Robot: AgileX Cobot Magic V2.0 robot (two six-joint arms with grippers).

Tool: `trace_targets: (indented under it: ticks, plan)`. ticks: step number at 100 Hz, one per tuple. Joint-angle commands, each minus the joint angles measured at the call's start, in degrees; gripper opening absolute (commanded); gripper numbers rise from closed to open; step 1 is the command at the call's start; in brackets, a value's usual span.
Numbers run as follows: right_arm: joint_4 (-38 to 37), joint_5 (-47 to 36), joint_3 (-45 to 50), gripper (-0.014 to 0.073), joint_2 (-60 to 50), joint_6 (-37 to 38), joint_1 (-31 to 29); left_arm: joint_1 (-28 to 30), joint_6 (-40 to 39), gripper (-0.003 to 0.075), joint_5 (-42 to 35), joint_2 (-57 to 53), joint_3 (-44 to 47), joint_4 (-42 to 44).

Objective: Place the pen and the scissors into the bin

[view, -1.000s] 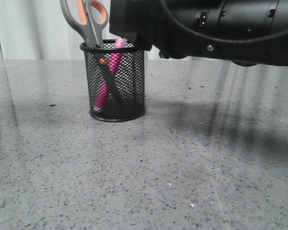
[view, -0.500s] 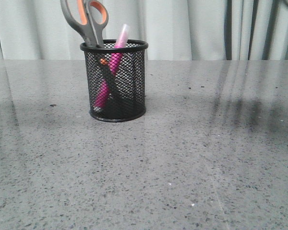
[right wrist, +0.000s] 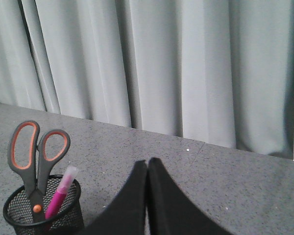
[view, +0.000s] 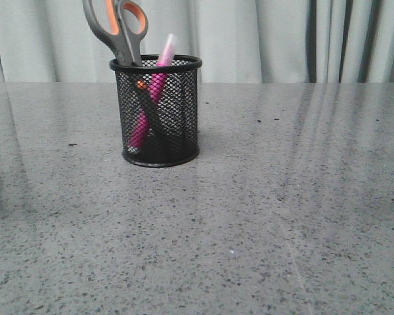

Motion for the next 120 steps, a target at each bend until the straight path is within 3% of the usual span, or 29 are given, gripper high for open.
trace_targets:
  ticks: [1, 25, 39, 48, 120]
  plan:
    - [0.0, -3.49, 3.53, -0.0053, -6.1, -0.74, -0.7, 0.28, -0.05, -0.002, -6.38, -5.15, 2.86, -1.2]
    - [0.0, -1.03, 15.75, -0.0053, -23.58, -0.74, -0.7, 0.28, -0.05, -0.002, -6.29, -19.63, 13.66, -4.68]
    - [0.0, 5.89, 18.95, -0.0053, -31.31, -0.74, -0.7, 0.28, -0.05, -0.002, -6.29, -26.73, 19.97, -8.25]
    - [0.11, 6.0, 20.25, -0.0054, -34.58, -0.74, -0.7, 0.28, -0.05, -0.002, -6.99, -29.69, 22.57, -10.12]
    - [0.11, 6.8, 20.36, -0.0055, -35.83, -0.74, -0.7, 0.28, -0.05, -0.002, -9.26, -31.39, 23.34, -11.69]
